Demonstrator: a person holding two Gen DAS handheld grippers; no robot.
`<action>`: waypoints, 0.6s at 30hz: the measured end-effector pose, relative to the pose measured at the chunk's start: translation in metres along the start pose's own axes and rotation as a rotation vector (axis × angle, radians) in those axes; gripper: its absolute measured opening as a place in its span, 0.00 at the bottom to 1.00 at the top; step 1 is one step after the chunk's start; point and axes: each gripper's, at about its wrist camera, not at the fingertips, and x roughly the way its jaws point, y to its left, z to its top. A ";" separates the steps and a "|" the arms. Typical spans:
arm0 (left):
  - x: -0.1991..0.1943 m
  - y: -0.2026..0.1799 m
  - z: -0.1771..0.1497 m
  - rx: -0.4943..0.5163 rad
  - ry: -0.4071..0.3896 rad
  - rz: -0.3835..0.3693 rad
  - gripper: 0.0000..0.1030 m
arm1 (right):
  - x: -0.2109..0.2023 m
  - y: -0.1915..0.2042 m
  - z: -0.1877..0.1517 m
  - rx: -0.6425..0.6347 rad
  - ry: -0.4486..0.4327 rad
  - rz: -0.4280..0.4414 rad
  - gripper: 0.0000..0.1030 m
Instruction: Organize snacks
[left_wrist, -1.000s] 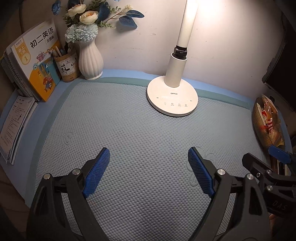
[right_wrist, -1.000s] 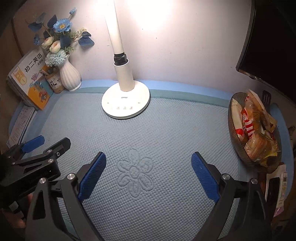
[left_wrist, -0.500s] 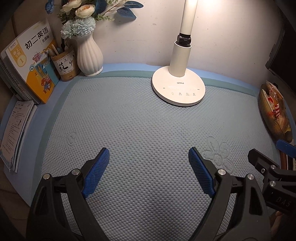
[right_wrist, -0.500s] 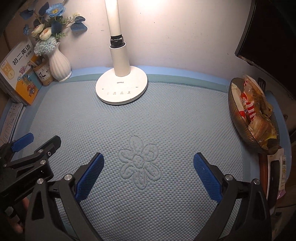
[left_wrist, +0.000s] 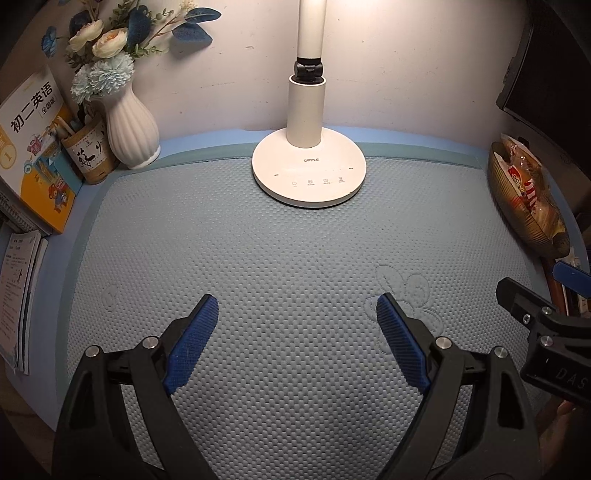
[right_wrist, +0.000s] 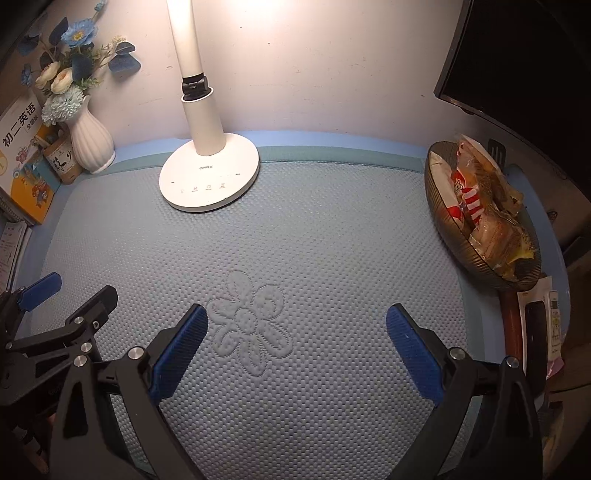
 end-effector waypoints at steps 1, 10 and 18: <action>0.000 -0.005 0.001 0.013 0.000 -0.010 0.85 | -0.001 -0.004 0.000 0.010 0.000 -0.007 0.94; 0.005 -0.044 0.004 0.119 0.009 -0.056 0.85 | -0.005 -0.040 -0.010 0.093 0.003 -0.054 0.94; 0.002 -0.042 0.003 0.111 0.011 -0.038 0.85 | -0.005 -0.051 -0.013 0.111 0.005 -0.055 0.94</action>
